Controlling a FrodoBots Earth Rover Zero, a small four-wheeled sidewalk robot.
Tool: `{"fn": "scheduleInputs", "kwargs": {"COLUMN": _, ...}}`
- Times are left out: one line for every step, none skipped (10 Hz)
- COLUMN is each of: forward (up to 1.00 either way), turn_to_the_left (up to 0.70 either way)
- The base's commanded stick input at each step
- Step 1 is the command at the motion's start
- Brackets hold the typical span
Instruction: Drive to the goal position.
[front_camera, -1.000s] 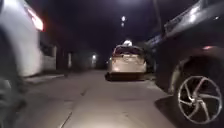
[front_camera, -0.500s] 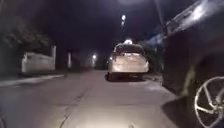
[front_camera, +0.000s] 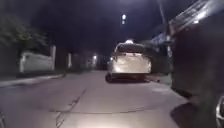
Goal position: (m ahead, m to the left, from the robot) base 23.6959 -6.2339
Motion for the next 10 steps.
{"fn": "scheduleInputs", "kwargs": {"forward": 0.50, "turn_to_the_left": 0.00}}
{"fn": "scheduleInputs", "kwargs": {"forward": 0.50, "turn_to_the_left": 0.00}}
{"fn": "scheduleInputs", "kwargs": {"forward": 0.50, "turn_to_the_left": 0.00}}
{"fn": "scheduleInputs", "kwargs": {"forward": 0.50, "turn_to_the_left": 0.00}}
{"fn": "scheduleInputs", "kwargs": {"forward": 0.50, "turn_to_the_left": 0.00}}
{"fn": "scheduleInputs", "kwargs": {"forward": 0.50, "turn_to_the_left": 0.00}}
{"fn": "scheduleInputs", "kwargs": {"forward": 0.50, "turn_to_the_left": 0.00}}
{"fn": "scheduleInputs", "kwargs": {"forward": 0.50, "turn_to_the_left": 0.00}}
{"fn": "scheduleInputs", "kwargs": {"forward": 0.50, "turn_to_the_left": 0.00}}
{"fn": "scheduleInputs", "kwargs": {"forward": 0.50, "turn_to_the_left": 0.00}}
